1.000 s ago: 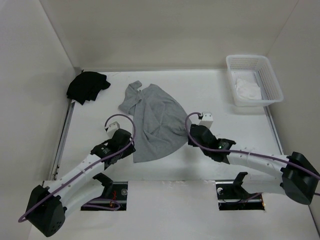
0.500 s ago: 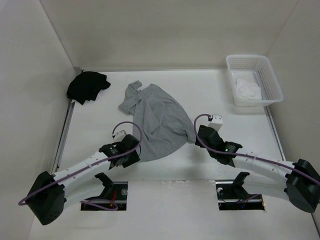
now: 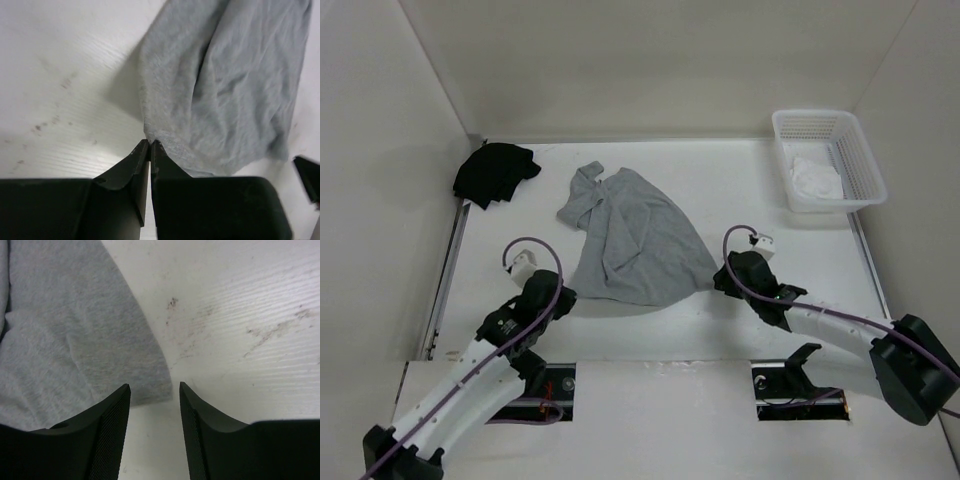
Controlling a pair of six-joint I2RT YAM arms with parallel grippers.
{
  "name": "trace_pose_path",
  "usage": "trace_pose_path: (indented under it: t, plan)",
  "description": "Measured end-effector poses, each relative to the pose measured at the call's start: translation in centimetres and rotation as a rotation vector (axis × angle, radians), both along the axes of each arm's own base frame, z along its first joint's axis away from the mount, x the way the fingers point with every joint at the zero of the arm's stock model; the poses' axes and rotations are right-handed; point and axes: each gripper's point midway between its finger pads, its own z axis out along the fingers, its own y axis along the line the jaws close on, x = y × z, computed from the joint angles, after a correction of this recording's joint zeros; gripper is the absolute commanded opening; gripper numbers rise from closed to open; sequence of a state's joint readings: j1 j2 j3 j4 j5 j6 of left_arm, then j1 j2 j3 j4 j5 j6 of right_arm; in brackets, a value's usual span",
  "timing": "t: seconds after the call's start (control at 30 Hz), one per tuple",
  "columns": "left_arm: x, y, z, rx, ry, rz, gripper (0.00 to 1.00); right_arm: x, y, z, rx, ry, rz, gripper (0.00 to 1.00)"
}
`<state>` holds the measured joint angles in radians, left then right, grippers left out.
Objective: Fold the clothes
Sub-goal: Flatten the tank top out
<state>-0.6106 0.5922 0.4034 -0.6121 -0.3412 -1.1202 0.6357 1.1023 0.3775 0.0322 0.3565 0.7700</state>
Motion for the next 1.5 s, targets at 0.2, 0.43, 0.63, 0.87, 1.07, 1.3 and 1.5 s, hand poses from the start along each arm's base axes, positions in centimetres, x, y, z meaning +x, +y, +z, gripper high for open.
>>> trace_pose_path:
  t: [0.2,0.43,0.63,0.87,1.07,1.3,1.5]
  plan:
    - [0.8,4.0,0.7,0.053,-0.047,0.139,0.02,-1.1,1.5,-1.6,0.036,0.078,0.043,0.45]
    - [1.8,5.9,1.9,0.116,-0.12,0.181,0.02,-1.9,1.0,-1.9,0.009,0.099,0.029,0.47]
    - [3.1,7.7,2.9,0.139,-0.172,0.244,0.03,-2.0,0.5,-1.9,-0.038,0.127,0.011,0.46]
    - [3.5,7.9,1.9,0.116,-0.165,0.237,0.03,-2.8,3.1,-2.6,-0.086,0.169,0.087,0.4]
    - [3.5,7.3,1.7,0.096,-0.161,0.206,0.03,-3.3,3.4,-2.7,-0.08,0.183,0.094,0.25]
    - [4.1,6.9,2.3,0.076,-0.191,0.194,0.03,-3.7,3.7,-2.9,-0.063,0.204,0.092,0.01]
    - [4.9,6.4,3.1,0.06,-0.225,0.186,0.02,-3.2,4.7,-0.3,0.024,0.132,0.111,0.0]
